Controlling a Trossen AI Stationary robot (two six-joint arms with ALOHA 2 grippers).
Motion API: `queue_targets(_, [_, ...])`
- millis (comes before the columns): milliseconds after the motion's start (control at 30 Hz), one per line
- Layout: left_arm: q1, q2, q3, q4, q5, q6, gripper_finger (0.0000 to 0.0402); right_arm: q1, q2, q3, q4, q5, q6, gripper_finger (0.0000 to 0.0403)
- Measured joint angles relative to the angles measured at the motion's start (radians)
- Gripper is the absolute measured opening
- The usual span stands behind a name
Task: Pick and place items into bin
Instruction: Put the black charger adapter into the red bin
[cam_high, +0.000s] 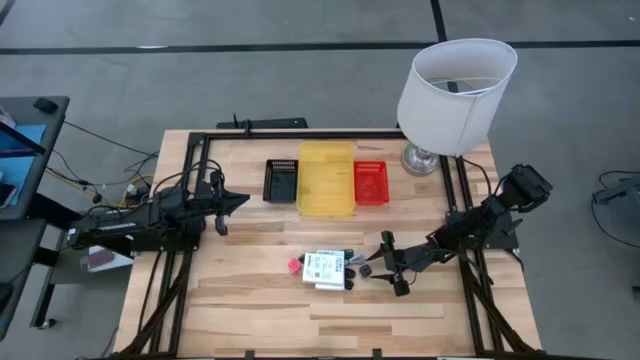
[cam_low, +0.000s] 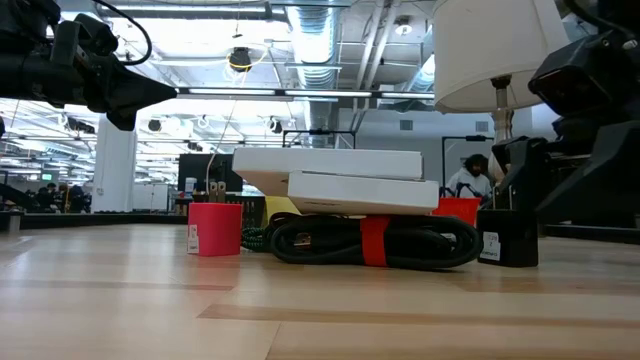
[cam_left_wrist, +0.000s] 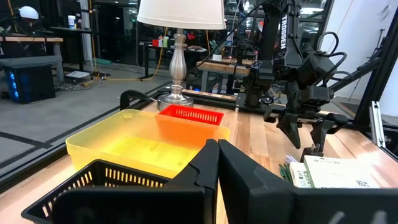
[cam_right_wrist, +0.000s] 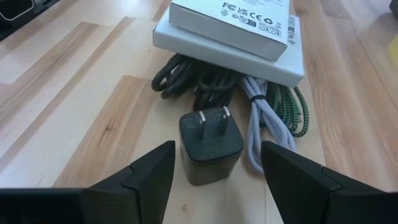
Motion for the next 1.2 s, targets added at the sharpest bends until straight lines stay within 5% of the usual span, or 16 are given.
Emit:
queue_targets(767, [0.0,0.0,0.0,0.0,0.0,0.0,0.0,0.0,0.002,0.016,0.005,-0.001,0.008,0.023])
queue_targets(1200, [0.0,0.0,0.0,0.0,0.0,0.0,0.0,-0.032,0.196,0.063,0.121,-0.098,0.016,0.023])
